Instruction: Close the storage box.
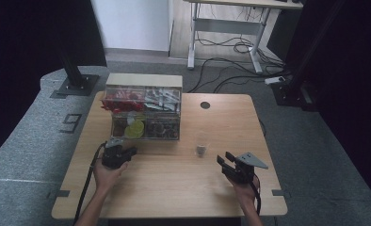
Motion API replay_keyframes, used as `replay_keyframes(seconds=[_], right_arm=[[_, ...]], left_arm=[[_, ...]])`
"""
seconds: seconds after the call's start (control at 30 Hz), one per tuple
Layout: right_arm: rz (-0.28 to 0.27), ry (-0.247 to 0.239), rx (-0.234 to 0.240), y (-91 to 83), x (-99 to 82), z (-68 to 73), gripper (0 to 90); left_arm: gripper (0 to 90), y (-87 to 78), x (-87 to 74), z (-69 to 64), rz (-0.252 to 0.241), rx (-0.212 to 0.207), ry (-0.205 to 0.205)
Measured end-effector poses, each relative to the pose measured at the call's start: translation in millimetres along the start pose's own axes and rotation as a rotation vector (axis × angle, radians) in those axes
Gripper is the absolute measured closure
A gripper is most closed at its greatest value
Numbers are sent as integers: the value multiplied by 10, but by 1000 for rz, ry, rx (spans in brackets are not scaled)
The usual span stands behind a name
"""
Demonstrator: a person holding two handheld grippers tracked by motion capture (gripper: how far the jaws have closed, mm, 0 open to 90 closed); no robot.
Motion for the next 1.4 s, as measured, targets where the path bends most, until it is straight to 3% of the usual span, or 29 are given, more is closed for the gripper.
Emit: replay_keyframes(seconds=[0.23,0.47,0.6,0.83,1.03,1.4], right_arm=[[-18,16,11,-180,-65,-105,532],[37,15,31,-277,-289,-192,475],[84,22,29,-302,-438,-260,448],[136,28,10,-300,-612,-354,422],[180,-11,-1,-231,-685,-325,407],[184,-20,-7,-214,-689,-320,404]], left_arm=[[636,-6,-143,-73,1,-24,46],[527,-11,-362,-152,18,-55,54],[496,-8,-517,-199,63,-51,93],[466,-46,-715,-207,103,-31,106],[458,-98,-734,-160,94,-32,75],[458,-93,-726,-143,91,-27,65]])
Point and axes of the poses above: each handheld gripper's, and its own axes: y roughly forward along the jaws, x roughly out of its top, z roughly to its left, the point moved 9 cm from there along y, roughly forward along the jaws, and after that the axes turned 2 degrees about -y, right-handed, at the moved point
